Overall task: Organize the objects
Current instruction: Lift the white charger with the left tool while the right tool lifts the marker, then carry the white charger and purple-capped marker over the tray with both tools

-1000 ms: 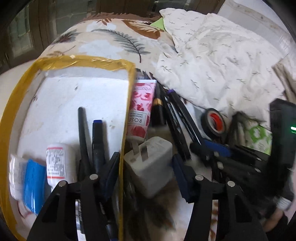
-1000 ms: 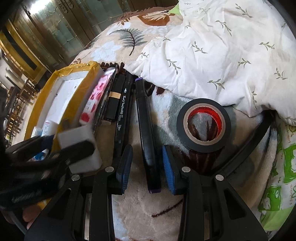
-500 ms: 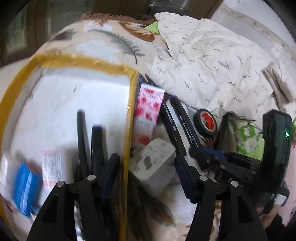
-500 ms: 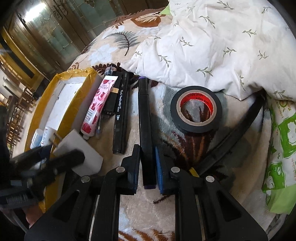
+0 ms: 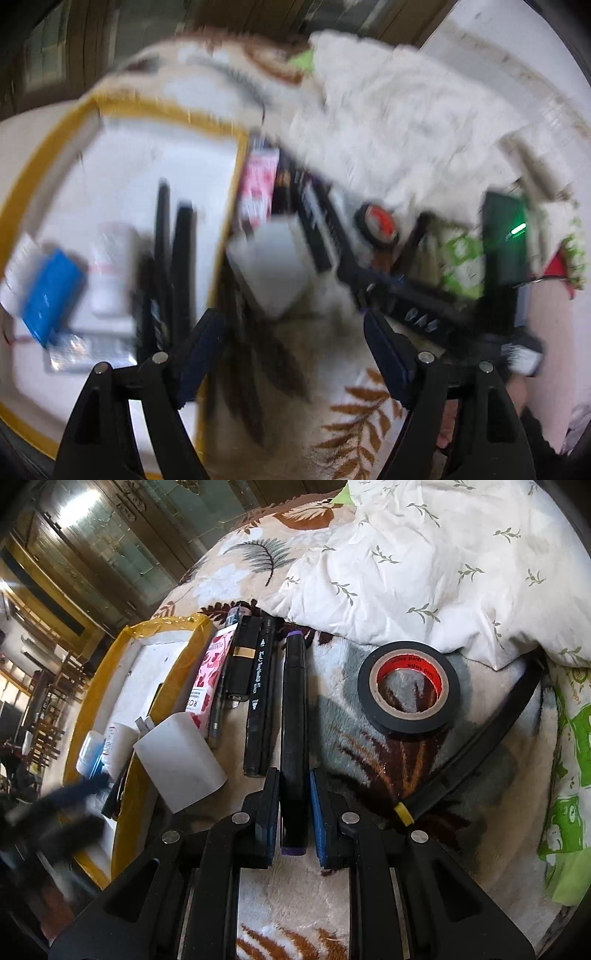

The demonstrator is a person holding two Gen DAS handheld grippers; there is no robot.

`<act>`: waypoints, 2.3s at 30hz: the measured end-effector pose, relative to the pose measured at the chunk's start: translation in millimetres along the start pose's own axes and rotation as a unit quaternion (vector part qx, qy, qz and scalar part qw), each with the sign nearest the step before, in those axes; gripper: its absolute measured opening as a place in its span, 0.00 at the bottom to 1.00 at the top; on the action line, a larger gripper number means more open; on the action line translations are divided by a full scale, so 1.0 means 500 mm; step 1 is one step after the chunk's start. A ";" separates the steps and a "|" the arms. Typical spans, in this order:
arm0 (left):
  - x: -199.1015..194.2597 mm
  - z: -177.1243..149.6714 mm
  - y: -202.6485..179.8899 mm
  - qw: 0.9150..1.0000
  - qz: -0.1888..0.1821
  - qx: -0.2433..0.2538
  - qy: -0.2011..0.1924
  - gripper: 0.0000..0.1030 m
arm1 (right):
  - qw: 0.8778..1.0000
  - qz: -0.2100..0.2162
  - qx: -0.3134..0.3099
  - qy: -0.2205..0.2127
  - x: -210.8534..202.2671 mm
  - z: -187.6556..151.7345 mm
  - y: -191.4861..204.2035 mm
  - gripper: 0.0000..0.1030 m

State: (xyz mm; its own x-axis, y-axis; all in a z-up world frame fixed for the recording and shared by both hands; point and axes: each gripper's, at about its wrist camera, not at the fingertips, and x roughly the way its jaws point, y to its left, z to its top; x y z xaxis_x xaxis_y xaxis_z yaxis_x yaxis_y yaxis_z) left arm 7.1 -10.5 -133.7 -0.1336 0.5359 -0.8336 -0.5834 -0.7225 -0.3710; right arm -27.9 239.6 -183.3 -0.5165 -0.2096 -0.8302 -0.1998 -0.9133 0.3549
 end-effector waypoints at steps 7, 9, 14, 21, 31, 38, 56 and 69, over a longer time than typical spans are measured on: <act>0.044 0.050 -0.029 1.000 0.020 -0.001 0.018 0.75 | 1.000 0.020 0.019 -0.003 0.002 -0.003 -0.016 0.15; 0.058 0.062 -0.035 0.999 0.034 0.016 0.025 0.74 | 1.000 0.020 0.019 -0.005 0.001 -0.001 -0.014 0.15; 0.032 0.037 -0.020 0.999 -0.012 -0.004 0.039 0.74 | 0.999 0.034 0.030 -0.006 -0.004 -0.002 -0.025 0.15; 0.037 0.040 -0.019 0.999 0.028 -0.021 0.008 0.72 | 0.997 0.055 0.045 -0.009 -0.003 -0.015 -0.033 0.15; 0.014 0.049 -0.037 1.000 -0.004 0.007 0.005 0.52 | 0.995 0.073 0.059 -0.017 -0.012 -0.023 -0.042 0.15; 0.061 0.070 -0.032 0.999 0.034 0.009 0.017 0.52 | 0.995 0.081 0.049 -0.019 -0.010 -0.031 -0.032 0.15; 0.040 0.032 -0.016 1.000 0.002 0.017 0.019 0.44 | 0.996 0.061 0.062 -0.009 -0.007 0.035 -0.057 0.33; -0.062 0.001 0.080 0.996 -0.071 -0.043 -0.039 0.44 | 0.995 -0.083 -0.059 0.011 0.042 0.058 0.031 0.15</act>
State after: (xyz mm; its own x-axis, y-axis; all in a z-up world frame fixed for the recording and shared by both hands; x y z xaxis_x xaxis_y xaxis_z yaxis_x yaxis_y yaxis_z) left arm -12.6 -55.9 -122.7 -0.1190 0.6647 -0.7375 -0.5306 -0.6704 -0.5186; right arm -66.1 231.1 -182.7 -0.4667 -0.0583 -0.8825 -0.1818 -0.9702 0.1602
